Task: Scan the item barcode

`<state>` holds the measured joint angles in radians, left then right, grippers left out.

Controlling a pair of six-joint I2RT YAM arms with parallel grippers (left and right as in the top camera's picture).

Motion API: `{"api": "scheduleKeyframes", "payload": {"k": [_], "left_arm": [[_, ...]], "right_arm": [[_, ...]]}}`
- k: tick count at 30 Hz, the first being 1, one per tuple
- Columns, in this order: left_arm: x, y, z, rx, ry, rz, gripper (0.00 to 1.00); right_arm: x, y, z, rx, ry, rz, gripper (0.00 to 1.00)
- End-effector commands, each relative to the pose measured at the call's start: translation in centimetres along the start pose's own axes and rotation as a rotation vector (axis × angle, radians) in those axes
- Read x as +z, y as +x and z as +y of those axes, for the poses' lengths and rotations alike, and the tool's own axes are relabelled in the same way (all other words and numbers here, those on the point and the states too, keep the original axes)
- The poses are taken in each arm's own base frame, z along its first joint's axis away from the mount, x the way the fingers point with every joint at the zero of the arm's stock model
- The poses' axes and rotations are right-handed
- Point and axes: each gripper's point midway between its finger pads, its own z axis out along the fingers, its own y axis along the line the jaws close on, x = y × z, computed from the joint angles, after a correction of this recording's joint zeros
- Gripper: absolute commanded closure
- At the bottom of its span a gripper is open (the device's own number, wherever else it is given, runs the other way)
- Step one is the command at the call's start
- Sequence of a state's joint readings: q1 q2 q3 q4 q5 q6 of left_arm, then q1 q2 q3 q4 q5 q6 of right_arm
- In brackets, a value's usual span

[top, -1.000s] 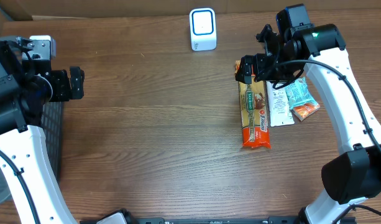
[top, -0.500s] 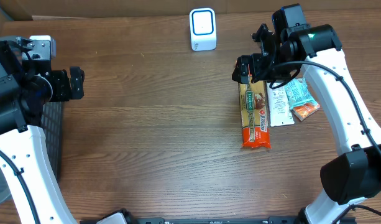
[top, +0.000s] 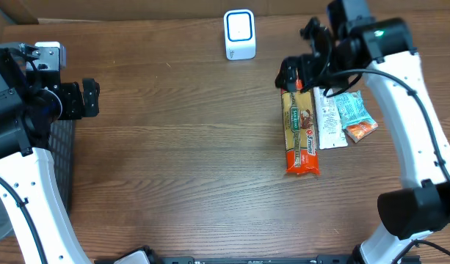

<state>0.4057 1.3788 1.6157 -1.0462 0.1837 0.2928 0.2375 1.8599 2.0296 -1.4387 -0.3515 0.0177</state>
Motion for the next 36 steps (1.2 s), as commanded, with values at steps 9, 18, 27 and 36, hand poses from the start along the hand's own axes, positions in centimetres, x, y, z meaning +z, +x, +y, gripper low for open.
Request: {"api": "scheduleKeyframes", "payload": {"k": [9, 18, 27, 36], "left_arm": [[-0.3, -0.5, -0.1, 0.021, 0.003, -0.017, 0.00], [-0.3, -0.5, -0.1, 0.021, 0.003, -0.017, 0.00], [-0.3, -0.5, -0.1, 0.021, 0.004, -0.017, 0.00], [-0.3, -0.5, -0.1, 0.021, 0.004, -0.016, 0.00]], "right_arm": [[-9.4, -1.3, 4.5, -0.100, -0.029, -0.179, 0.00], [-9.4, -1.6, 2.7, -0.097, 0.065, -0.188, 0.00], [-9.9, -3.4, 2.3, -0.146, 0.116, -0.265, 0.00], [-15.3, -6.3, 7.0, -0.405, 0.121, -0.547, 0.00]]}}
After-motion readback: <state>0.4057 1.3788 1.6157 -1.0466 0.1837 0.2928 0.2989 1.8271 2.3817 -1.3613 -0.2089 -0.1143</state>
